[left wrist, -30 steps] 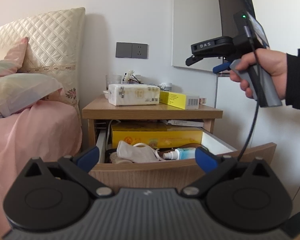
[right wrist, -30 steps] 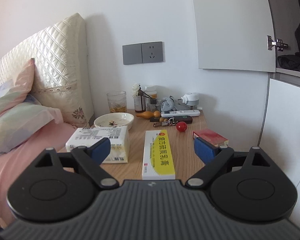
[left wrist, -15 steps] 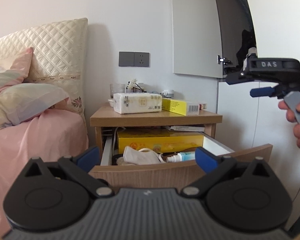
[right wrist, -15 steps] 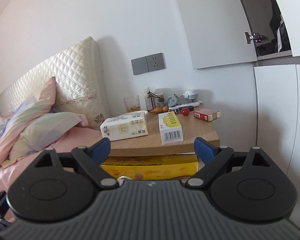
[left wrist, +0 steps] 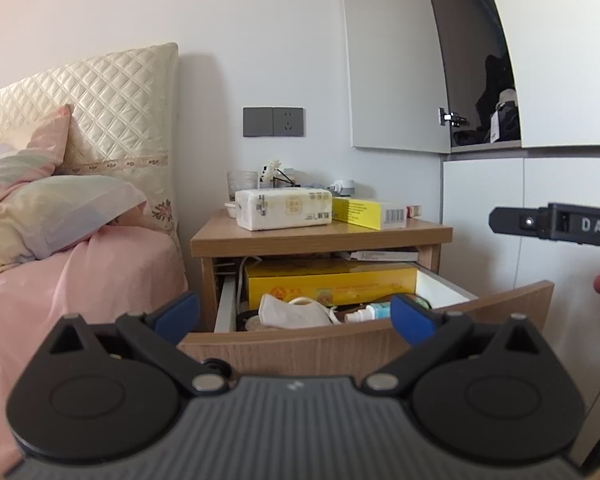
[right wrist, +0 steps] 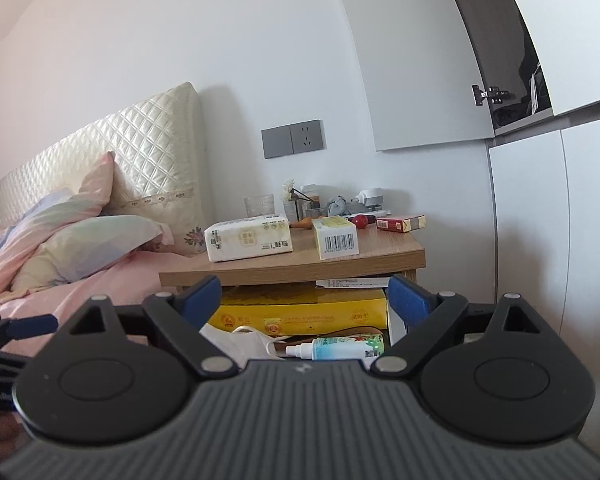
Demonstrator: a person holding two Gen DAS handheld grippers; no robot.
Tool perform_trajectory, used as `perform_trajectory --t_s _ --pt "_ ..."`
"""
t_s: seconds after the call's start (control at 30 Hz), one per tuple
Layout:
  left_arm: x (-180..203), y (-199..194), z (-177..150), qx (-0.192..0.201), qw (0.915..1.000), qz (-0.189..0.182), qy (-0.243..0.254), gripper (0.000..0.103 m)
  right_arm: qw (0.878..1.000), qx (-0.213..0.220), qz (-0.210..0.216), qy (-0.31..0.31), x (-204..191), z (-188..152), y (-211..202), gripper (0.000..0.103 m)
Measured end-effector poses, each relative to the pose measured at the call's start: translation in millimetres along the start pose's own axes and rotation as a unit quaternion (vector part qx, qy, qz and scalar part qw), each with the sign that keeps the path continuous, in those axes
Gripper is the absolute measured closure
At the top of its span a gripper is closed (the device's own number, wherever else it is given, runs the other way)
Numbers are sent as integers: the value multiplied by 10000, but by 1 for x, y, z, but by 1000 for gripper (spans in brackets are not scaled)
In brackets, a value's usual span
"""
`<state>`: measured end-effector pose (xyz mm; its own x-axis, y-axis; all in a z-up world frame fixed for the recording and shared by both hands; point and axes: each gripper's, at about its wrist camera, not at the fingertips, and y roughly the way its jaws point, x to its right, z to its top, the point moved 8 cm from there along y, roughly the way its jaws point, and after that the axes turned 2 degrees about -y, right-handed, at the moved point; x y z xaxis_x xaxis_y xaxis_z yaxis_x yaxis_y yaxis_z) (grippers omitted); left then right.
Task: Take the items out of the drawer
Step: 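Withdraw the right tool back toward the open drawer, then press the right tool against the drawer front and push it inward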
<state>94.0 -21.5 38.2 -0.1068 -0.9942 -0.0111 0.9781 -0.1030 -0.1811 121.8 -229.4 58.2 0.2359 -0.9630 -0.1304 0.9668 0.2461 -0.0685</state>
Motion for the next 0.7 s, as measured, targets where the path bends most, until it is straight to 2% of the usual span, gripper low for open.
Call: perform_trajectory --t_s 0.7 --pt "10 -4 1 81 9999 -69 23 0 9999 79 79 -37 -5 -8 -31 11"
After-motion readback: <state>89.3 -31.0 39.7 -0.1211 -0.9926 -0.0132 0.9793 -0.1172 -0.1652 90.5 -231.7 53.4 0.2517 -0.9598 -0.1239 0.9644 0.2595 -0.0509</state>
